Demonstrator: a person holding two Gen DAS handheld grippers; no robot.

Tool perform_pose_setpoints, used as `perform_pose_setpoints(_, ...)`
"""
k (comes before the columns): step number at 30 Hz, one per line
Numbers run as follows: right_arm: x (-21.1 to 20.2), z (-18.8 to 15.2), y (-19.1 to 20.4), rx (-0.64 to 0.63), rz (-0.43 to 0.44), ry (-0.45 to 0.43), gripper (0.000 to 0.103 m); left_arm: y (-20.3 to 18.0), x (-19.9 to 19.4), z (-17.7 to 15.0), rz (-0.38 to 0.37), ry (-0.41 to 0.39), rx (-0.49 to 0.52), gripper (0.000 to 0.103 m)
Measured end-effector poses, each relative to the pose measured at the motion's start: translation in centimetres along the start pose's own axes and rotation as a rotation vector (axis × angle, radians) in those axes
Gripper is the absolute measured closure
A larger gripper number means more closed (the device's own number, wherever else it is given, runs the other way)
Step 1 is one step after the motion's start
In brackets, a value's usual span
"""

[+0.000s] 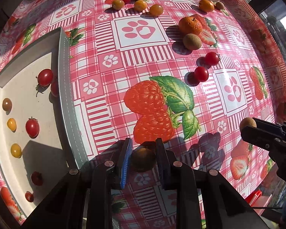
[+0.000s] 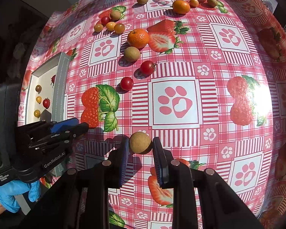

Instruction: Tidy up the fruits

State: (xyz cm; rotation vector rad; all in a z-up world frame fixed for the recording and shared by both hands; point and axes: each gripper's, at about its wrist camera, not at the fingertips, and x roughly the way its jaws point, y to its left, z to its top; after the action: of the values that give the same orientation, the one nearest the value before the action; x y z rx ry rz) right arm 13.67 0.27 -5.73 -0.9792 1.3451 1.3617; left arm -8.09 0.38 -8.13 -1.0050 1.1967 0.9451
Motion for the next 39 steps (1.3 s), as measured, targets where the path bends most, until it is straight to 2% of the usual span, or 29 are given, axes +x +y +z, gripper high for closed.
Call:
perform_pose_setpoints(5, 0.0, -0.3, 0.2, 0.003, -0.001, 0.002, 0.075, 0.0, -0.3, -1.5, 0.013, -0.006, 0.015, 0.077)
perform_pose_setpoints(13, -0.5, -0.7, 0.5, 0.029, 0.014, -0.014, 0.075, 0.6, -0.6, -2.6, -0.056, 0.004, -0.038, 0.078)
perform_pose_setpoints(14, -0.5, -0.8, 0.4, 0.031, 0.015, -0.014, 0.075, 0.9, -0.8, -2.7, -0.064, 0.002, -0.045, 0.08)
perform_pose_setpoints(16, -0.6, -0.8, 0.4, 0.032, 0.017, -0.014, 0.075, 1.4, -1.3, -2.9, -0.083, 0.002, -0.056, 0.089)
perform_pose_setpoints(17, -0.6, -0.8, 0.4, 0.032, 0.018, -0.015, 0.075, 1.5, -1.5, -3.0, -0.093, 0.006, -0.06, 0.1)
perform_pose_setpoints(20, -0.8, -0.9, 0.5, 0.034, 0.018, -0.017, 0.075, 1.7, -2.1, -3.1, -0.109, -0.003, -0.063, 0.1)
perform_pose_setpoints(23, -0.8, -0.9, 0.5, 0.033, 0.016, -0.014, 0.075, 1.5, -1.4, -3.1, -0.059, 0.025, -0.059, 0.1)
perform_pose_setpoints(29, -0.8, -1.1, 0.5, 0.036, 0.018, -0.013, 0.075, 1.4, -1.4, -3.9, -0.045, 0.056, -0.016, 0.099)
perform_pose_setpoints(36, -0.8, -1.5, 0.5, 0.046, 0.024, -0.01, 0.075, 0.0, -1.7, -4.5, -0.1, 0.074, -0.015, 0.099)
perform_pose_setpoints(39, -0.7, -1.7, 0.3, 0.052, 0.024, -0.007, 0.075, -0.9, -2.0, -4.7, -0.088, 0.072, 0.006, 0.099)
